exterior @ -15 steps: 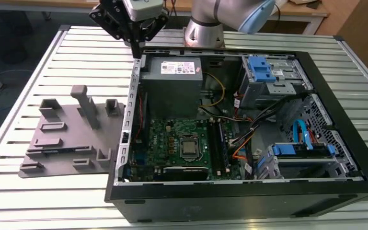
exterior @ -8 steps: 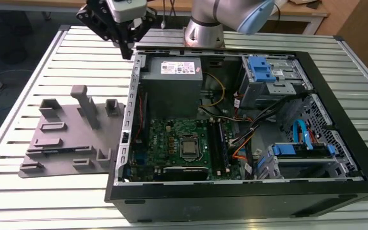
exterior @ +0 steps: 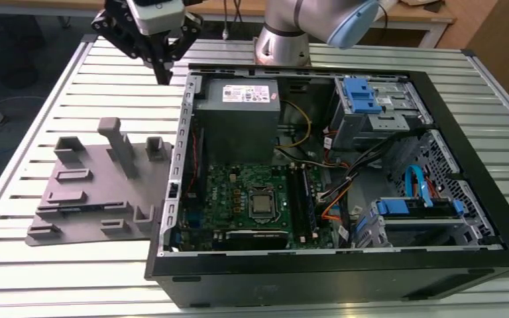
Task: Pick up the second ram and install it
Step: 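Reach for the second ram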
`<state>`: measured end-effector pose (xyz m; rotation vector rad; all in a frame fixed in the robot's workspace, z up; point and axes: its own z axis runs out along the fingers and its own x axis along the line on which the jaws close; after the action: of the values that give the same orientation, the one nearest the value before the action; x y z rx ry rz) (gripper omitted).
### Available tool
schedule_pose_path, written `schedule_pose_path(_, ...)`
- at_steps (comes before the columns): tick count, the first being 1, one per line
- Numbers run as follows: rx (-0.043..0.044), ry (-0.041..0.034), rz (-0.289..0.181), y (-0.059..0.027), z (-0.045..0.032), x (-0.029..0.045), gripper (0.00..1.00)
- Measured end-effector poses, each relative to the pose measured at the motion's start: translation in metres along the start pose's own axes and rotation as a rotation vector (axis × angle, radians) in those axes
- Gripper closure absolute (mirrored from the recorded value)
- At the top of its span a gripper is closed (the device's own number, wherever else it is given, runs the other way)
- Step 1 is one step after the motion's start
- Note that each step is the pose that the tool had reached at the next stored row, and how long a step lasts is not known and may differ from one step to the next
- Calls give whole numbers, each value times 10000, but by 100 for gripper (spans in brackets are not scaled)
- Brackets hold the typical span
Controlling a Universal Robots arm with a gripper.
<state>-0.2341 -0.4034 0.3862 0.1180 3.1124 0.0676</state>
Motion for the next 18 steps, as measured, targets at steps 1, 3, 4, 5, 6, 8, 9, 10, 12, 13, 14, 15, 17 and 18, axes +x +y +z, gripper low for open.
schedule_pose_path(1,0,0,0,-8,8,11,93)
schedule_pose_path(3,0,1,-1,-28,26,34,93)
schedule_pose_path(4,2,2,0,-43,34,52,93)
schedule_pose_path(5,1,1,1,-58,42,70,93)
schedule_pose_path(6,0,0,0,-74,49,85,93)
schedule_pose_path(8,-1,0,-1,-109,60,113,93)
schedule_pose_path(9,0,1,-1,-128,66,125,93)
schedule_pose_path(10,0,1,-1,-148,70,140,93)
schedule_pose_path(12,-1,0,-2,-191,80,168,93)
schedule_pose_path(13,0,1,-2,-214,84,180,93)
schedule_pose_path(14,0,1,-2,-239,87,191,93)
schedule_pose_path(15,0,1,-2,-265,92,199,93)
schedule_pose_path(17,0,1,-3,-320,100,207,93)
schedule_pose_path(18,-1,0,-3,-351,105,208,93)
